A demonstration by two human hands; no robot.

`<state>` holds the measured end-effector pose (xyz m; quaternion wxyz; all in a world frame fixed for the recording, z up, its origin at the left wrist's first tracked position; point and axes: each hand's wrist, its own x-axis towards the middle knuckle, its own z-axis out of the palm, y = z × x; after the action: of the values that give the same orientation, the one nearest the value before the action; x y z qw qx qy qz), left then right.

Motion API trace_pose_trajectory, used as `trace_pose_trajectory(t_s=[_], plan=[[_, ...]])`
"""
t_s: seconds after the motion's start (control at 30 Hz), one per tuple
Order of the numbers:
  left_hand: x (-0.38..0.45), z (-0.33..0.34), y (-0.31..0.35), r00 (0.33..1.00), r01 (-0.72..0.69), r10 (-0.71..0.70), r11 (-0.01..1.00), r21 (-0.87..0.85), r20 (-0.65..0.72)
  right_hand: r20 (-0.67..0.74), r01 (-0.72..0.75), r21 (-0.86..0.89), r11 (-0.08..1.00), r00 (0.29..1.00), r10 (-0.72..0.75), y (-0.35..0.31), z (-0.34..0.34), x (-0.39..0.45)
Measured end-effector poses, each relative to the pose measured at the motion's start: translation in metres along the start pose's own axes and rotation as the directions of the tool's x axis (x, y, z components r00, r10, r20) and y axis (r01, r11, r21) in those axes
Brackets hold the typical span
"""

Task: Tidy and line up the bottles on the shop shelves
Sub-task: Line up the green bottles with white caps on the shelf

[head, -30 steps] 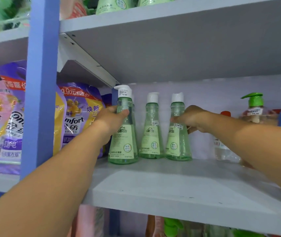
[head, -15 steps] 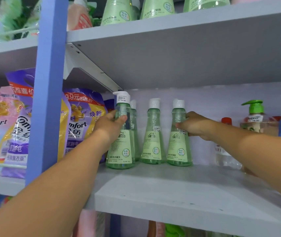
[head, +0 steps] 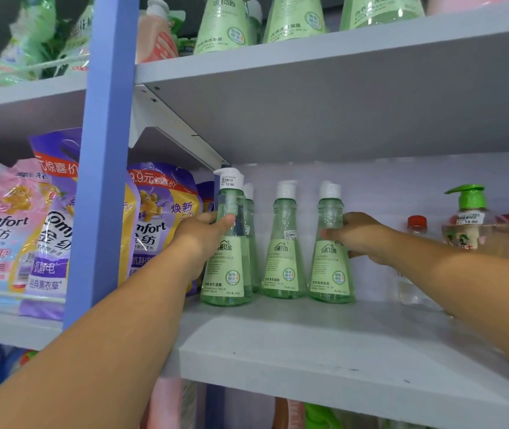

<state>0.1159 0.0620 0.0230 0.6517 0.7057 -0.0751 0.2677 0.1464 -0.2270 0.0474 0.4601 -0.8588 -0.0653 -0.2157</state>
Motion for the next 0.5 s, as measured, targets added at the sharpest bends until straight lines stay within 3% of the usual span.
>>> trace_pose_trajectory(t_s=[0.3,0.5], plan=[[0.0022,-0.0027,-0.0044,0.998,-0.045,0.047,0.998,0.049,-0.038,-0.011,-0.006,0.025,1.000,1.000,0.007,0.0006,0.0027,-0.0022],[0.0017,-0.0049,-0.0028,1.000,0.000,0.001,0.999,0.051,-0.020,-0.005,-0.046,0.030,0.998,0.999,0.047,0.0002,-0.0002,-0.0057]])
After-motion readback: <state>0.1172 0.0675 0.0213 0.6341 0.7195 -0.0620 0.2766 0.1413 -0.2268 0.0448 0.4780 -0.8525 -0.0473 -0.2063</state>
